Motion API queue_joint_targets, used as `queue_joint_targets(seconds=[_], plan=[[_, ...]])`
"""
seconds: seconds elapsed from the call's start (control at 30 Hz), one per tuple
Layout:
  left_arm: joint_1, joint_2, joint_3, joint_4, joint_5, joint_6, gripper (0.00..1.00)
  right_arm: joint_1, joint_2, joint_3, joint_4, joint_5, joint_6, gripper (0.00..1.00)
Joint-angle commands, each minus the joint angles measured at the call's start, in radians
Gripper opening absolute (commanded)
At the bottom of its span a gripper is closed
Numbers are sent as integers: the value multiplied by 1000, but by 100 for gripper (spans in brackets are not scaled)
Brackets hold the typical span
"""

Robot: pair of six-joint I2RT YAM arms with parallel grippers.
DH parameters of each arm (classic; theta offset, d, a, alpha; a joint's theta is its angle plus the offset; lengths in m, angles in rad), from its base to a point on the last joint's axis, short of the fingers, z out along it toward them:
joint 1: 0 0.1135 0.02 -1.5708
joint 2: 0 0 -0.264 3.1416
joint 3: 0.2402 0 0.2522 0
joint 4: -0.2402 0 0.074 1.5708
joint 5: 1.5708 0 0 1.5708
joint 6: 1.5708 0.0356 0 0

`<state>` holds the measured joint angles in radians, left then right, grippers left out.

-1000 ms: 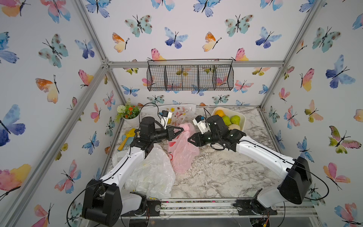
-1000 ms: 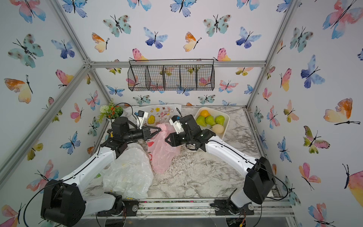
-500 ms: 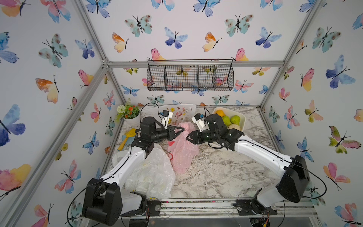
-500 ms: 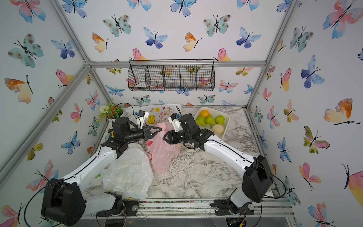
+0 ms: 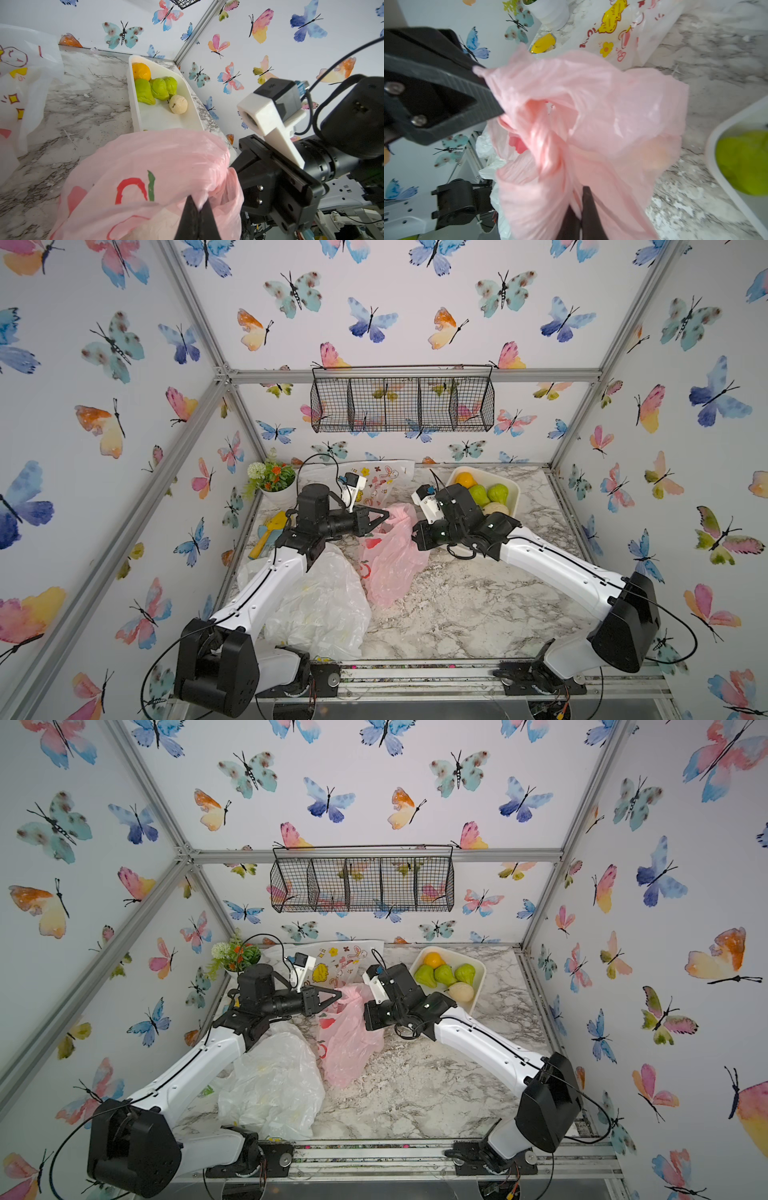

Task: Place the pears into plastic bags & tie knots
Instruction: Tie the plastic bag at the center of the board.

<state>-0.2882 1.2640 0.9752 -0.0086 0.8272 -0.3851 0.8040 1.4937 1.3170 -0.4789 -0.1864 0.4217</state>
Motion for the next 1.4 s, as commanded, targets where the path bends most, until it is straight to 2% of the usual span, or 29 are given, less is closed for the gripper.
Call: queue_joint_targets(seconds=[0.0,0.07,0.2,0.37,0.43,0.63,0.8,1.0,1.17,1.27,1.3,1.37], plan=[[37,-52,76,-219,-65,141,0,3,-52,36,-194,230,-50,3],[70,-71,75,-259,-88,161,0,4,-74,21,-238,293,-29,3],[103,-105,13,-224,-138,153,0,-10,-126,-39,-292,416,35,3],[137,-110,-10,-321,-209,193,0,-97,-169,-124,-411,545,111,3],[176,-123,-47,-341,-256,191,0,-147,-210,-182,-390,525,131,3],[300,-157,-228,-240,-355,103,0,-329,-265,-352,-276,364,155,3],[305,-163,-259,-237,-448,111,0,-376,-249,-402,-229,307,163,3],[290,-155,-241,-233,-387,112,0,-388,-230,-412,-176,233,171,3],[272,-166,-227,-252,-420,136,0,-404,-225,-409,-178,232,154,3],[271,-166,-215,-265,-429,132,0,-441,-219,-440,-153,168,141,3],[269,-168,-182,-295,-396,129,0,-443,-216,-423,-149,132,126,6],[248,-184,-119,-300,-304,114,0,-443,-217,-364,-167,72,103,31]])
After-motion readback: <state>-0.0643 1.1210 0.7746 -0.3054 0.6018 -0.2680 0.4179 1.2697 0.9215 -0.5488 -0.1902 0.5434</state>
